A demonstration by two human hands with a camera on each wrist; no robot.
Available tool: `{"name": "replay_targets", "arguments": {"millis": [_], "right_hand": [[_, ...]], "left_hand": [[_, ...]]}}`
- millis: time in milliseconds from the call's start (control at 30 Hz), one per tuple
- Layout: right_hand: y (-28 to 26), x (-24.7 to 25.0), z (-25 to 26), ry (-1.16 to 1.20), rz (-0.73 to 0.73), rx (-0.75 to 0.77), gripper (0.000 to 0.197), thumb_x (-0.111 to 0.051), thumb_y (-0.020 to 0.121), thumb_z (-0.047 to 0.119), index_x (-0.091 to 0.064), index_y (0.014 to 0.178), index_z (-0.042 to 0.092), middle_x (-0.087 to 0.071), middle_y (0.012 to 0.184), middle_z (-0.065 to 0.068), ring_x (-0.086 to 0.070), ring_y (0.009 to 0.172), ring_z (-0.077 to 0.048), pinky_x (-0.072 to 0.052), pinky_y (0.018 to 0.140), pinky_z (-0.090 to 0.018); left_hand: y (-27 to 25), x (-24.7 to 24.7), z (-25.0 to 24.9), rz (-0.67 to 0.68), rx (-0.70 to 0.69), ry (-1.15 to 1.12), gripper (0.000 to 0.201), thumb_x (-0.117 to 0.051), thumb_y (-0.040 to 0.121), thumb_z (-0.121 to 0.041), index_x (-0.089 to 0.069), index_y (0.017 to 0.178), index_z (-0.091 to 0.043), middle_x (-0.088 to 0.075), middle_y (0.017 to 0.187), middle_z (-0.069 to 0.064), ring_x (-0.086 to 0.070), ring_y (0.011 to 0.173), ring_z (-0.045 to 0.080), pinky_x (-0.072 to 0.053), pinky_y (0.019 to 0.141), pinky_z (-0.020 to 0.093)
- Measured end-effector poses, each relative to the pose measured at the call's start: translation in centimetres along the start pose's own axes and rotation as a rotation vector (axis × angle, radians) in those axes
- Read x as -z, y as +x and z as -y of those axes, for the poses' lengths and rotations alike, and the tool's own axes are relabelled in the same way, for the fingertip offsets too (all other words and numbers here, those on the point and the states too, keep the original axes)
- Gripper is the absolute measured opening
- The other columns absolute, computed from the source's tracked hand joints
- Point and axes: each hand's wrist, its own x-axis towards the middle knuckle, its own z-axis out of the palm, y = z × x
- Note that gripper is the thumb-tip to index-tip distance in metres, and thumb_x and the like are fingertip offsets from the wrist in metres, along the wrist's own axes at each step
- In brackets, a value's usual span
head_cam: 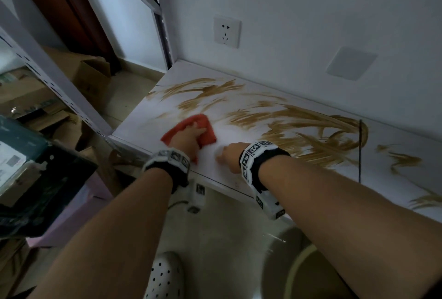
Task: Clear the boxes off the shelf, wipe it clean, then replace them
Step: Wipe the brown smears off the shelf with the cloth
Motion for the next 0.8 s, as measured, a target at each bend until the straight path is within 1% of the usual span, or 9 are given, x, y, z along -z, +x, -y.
{"name": "replay_targets", "arguments": {"millis": [67, 133, 233, 333, 400, 467, 633, 733, 800], "right_hand": [[-0.5, 0.0, 0.3, 0.009, -0.038, -0.019, 0.048, -0.060, 0.083, 0.017, -0.048, 0.130, 0.017, -0.054, 0.125, -0.008, -0.059, 0.106, -0.027, -0.046, 0.076, -0.029], [-0.9, -0.2, 0.4, 0.078, -0.075, -0.037, 0.046, -0.061, 0.084, 0.020, -0.050, 0.129, 0.016, -0.055, 0.127, -0.010, -0.057, 0.111, -0.029, -0.048, 0.085, -0.036], [-1.0, -0.7, 0.3, 0.149, -0.145, -0.083, 0.038, -0.052, 0.092, 0.016, -0.053, 0.129, 0.011, -0.054, 0.130, -0.014, -0.053, 0.120, -0.031, -0.044, 0.095, -0.039], [-0.8, -0.7, 0.3, 0.174, -0.163, -0.089, 0.037, -0.050, 0.093, 0.016, -0.053, 0.129, 0.010, -0.054, 0.130, -0.015, -0.052, 0.121, -0.032, -0.043, 0.096, -0.040], [-0.9, -0.6, 0.5, 0.170, -0.161, -0.088, 0.036, -0.049, 0.093, 0.016, -0.054, 0.128, 0.010, -0.055, 0.129, -0.015, -0.052, 0.120, -0.032, -0.043, 0.095, -0.040], [-0.7, -0.6, 0.5, 0.178, -0.161, -0.104, 0.034, -0.048, 0.095, 0.017, -0.054, 0.127, 0.010, -0.055, 0.128, -0.015, -0.053, 0.118, -0.032, -0.044, 0.094, -0.040], [-0.8, -0.2, 0.6, 0.176, -0.166, -0.121, 0.033, -0.045, 0.097, 0.020, -0.055, 0.126, 0.007, -0.056, 0.128, -0.015, -0.053, 0.119, -0.032, -0.044, 0.094, -0.039], [-1.0, 0.6, 0.6, 0.158, -0.103, -0.131, 0.035, -0.047, 0.097, 0.022, -0.053, 0.129, 0.010, -0.054, 0.132, -0.013, -0.052, 0.120, -0.031, -0.044, 0.095, -0.038], [-0.8, 1.0, 0.5, 0.106, -0.043, -0.100, 0.042, -0.053, 0.093, 0.028, -0.049, 0.134, 0.022, -0.052, 0.135, -0.007, -0.055, 0.116, -0.027, -0.046, 0.092, -0.035]], "left_hand": [[-1.4, -0.9, -0.6, -0.034, -0.115, 0.065, 0.061, -0.049, 0.091, -0.003, -0.038, 0.144, -0.032, -0.022, 0.157, -0.002, -0.033, 0.140, 0.020, -0.027, 0.117, 0.036], [-2.5, -1.0, 0.6, -0.059, -0.130, 0.050, 0.059, -0.050, 0.091, -0.003, -0.042, 0.140, -0.035, -0.027, 0.154, -0.008, -0.035, 0.139, 0.017, -0.027, 0.117, 0.036], [-3.2, 0.0, 3.8, -0.102, 0.079, -0.040, 0.059, -0.049, 0.091, -0.004, -0.040, 0.141, -0.034, -0.030, 0.153, -0.004, -0.047, 0.128, 0.024, -0.045, 0.104, 0.038], [-2.4, 1.8, 6.6, -0.096, 0.272, 0.006, 0.067, -0.055, 0.089, -0.003, -0.030, 0.147, -0.024, -0.016, 0.158, 0.003, -0.035, 0.137, 0.029, -0.033, 0.113, 0.042], [-1.4, 2.6, 7.3, -0.064, 0.339, 0.043, 0.069, -0.056, 0.089, -0.006, -0.026, 0.149, -0.020, -0.011, 0.159, 0.007, -0.025, 0.142, 0.030, -0.026, 0.117, 0.042], [-0.1, 2.8, 7.4, -0.024, 0.360, 0.053, 0.081, -0.067, 0.082, -0.008, -0.023, 0.150, -0.019, -0.008, 0.159, 0.010, -0.020, 0.144, 0.032, -0.025, 0.116, 0.045], [2.1, 4.3, 5.0, 0.114, 0.281, 0.071, 0.096, -0.072, 0.078, -0.009, -0.013, 0.152, -0.019, 0.002, 0.159, 0.012, -0.012, 0.145, 0.033, -0.019, 0.119, 0.042], [2.4, 3.5, 1.7, 0.120, 0.139, 0.079, 0.083, -0.061, 0.086, -0.006, -0.015, 0.152, -0.024, -0.001, 0.160, 0.010, -0.013, 0.146, 0.031, -0.018, 0.120, 0.038], [1.8, 2.2, -0.6, 0.104, 0.022, 0.111, 0.070, -0.052, 0.091, -0.008, -0.020, 0.150, -0.029, -0.009, 0.159, 0.008, -0.022, 0.143, 0.029, -0.024, 0.118, 0.037]]}}
